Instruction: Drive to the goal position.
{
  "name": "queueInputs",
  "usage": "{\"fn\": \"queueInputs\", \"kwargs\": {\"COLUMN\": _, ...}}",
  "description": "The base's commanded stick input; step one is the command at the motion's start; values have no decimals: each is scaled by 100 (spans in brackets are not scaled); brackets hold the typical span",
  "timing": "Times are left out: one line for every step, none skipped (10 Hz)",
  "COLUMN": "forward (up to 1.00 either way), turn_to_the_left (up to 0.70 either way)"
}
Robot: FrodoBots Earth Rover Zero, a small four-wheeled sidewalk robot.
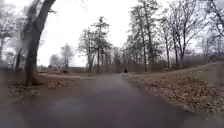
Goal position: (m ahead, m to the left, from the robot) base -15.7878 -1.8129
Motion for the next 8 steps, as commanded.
{"fn": "queueInputs", "kwargs": {"forward": 0, "turn_to_the_left": 0}}
{"fn": "queueInputs", "kwargs": {"forward": 0, "turn_to_the_left": 0}}
{"fn": "queueInputs", "kwargs": {"forward": 0, "turn_to_the_left": 0}}
{"fn": "queueInputs", "kwargs": {"forward": 0, "turn_to_the_left": 0}}
{"fn": "queueInputs", "kwargs": {"forward": 0, "turn_to_the_left": 0}}
{"fn": "queueInputs", "kwargs": {"forward": 0, "turn_to_the_left": 0}}
{"fn": "queueInputs", "kwargs": {"forward": 0, "turn_to_the_left": 0}}
{"fn": "queueInputs", "kwargs": {"forward": 0, "turn_to_the_left": 0}}
